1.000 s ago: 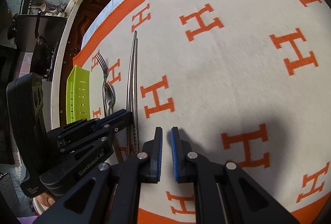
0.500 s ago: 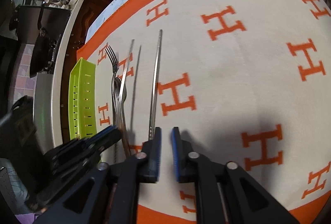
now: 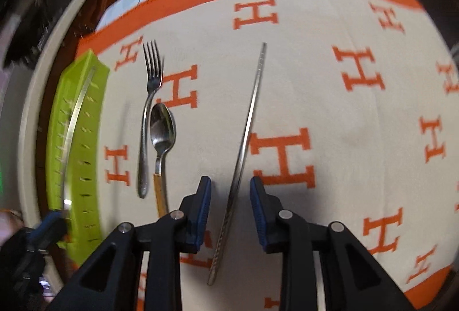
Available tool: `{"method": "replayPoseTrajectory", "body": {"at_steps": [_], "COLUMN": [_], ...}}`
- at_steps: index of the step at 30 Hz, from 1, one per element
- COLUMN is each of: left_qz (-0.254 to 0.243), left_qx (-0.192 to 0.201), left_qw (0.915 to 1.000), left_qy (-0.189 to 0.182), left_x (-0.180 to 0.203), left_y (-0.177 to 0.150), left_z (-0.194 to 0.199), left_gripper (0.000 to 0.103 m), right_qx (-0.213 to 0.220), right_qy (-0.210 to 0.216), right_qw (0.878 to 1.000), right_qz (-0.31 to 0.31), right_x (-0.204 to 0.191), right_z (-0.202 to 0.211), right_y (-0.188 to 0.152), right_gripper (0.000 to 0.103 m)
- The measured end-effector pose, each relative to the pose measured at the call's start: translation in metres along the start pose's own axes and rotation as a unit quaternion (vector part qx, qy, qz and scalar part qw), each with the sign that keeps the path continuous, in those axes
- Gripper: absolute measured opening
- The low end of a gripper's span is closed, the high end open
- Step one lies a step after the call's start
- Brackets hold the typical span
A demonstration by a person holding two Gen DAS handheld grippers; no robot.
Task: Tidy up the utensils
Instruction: 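Grasp a steel chopstick with the left tool while the right tool grasps the other, then carry both steel chopsticks into the green tray and open both tools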
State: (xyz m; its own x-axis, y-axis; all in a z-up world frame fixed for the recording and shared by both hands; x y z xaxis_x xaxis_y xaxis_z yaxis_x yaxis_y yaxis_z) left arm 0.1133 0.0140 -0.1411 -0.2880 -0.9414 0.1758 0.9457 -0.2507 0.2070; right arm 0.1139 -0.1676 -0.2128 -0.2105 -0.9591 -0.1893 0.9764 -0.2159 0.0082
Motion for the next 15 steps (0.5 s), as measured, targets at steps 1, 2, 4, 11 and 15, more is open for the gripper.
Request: {"method": "replayPoseTrajectory", "body": {"at_steps": [1, 2, 4, 11, 15], "left_qz": [0.002, 0.006, 0.011, 0.030, 0.041], "left_qx": [0.002, 0.004, 0.009, 0.034, 0.053], "left_qw": [1.0000, 1.0000, 0.9999, 0.9989, 0.9977], "left_qy": [-0.001, -0.002, -0.005, -0.011, -0.008], "left_x": [-0.005, -0.011, -0.018, -0.042, -0.060], "left_y": [-0.002, -0.004, -0.007, -0.015, -0.020], "left_z": [0.003, 0.006, 0.010, 0.028, 0.045], "left_gripper": [0.003, 0.003, 0.003, 0.003, 0.003], "right_qx": [0.005, 0.010, 0.022, 0.006, 0.017], "right_qy": [-0.022, -0.045, -0.069, 0.025, 0.080], "right_qw": [1.000, 0.999, 0.997, 1.000, 0.997], "right_qz": [0.012, 0.024, 0.034, -0.012, 0.000], "right_x": [-0.005, -0.010, -0.012, 0.002, -0.021], "right_z": [-0.001, -0.002, -0.003, 0.008, 0.033], "right_y": [-0.001, -0.002, -0.003, -0.007, -0.015], "right_gripper": [0.024, 0.021, 0.008, 0.005, 0.005]}}
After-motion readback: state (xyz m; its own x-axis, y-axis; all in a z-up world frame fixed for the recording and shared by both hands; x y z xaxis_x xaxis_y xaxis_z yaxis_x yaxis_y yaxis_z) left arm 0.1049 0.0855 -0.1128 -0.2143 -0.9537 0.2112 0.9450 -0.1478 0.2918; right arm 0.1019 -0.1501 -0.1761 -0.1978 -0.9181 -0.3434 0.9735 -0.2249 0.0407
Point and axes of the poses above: each gripper's, at about its wrist camera, not at the fingertips, and z roughly against the way its jaws point, x to its right, y to its top, the point moved 4 cm from there along -z, roughly the way its jaws point, and after that the axes turned 10 degrees about -x, right-handed, at the moved point
